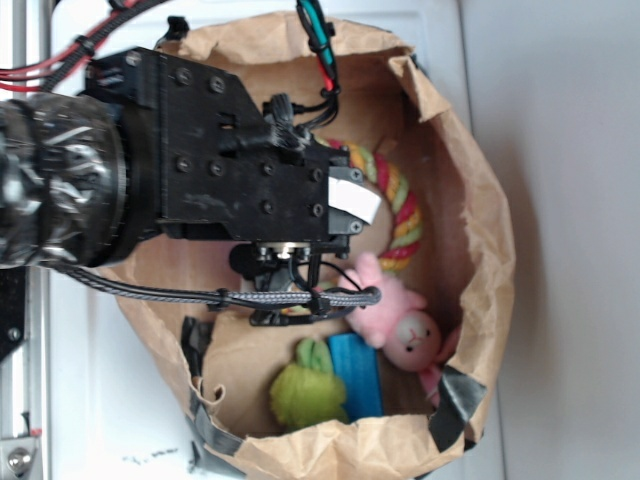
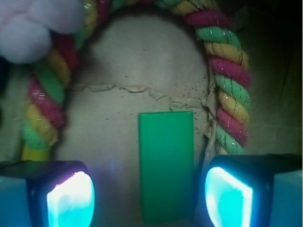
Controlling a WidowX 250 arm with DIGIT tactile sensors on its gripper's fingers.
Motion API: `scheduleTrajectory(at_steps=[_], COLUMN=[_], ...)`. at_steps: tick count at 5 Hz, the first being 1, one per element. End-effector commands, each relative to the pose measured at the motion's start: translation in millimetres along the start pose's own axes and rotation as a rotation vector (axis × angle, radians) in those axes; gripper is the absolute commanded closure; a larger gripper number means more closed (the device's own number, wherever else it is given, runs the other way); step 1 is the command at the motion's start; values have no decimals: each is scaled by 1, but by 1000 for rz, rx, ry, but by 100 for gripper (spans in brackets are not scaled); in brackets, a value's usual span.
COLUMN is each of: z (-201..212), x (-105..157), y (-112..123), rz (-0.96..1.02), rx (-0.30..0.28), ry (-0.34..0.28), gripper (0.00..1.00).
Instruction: Grab the green block.
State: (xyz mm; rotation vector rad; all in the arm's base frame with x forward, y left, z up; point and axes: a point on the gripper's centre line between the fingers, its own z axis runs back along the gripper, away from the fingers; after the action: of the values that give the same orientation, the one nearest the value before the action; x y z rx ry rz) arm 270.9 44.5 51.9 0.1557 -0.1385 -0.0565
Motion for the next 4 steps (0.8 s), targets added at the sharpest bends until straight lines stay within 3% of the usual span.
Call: scheduleTrajectory(at_steps=[1,3,4], z=[-15,-26,-33], x=[14,18,20], y=[3,-1,-6], rz=[2,-36,-80], rx=[62,100,79], ry=[-41,-80,-94], gripper=[0,0,0])
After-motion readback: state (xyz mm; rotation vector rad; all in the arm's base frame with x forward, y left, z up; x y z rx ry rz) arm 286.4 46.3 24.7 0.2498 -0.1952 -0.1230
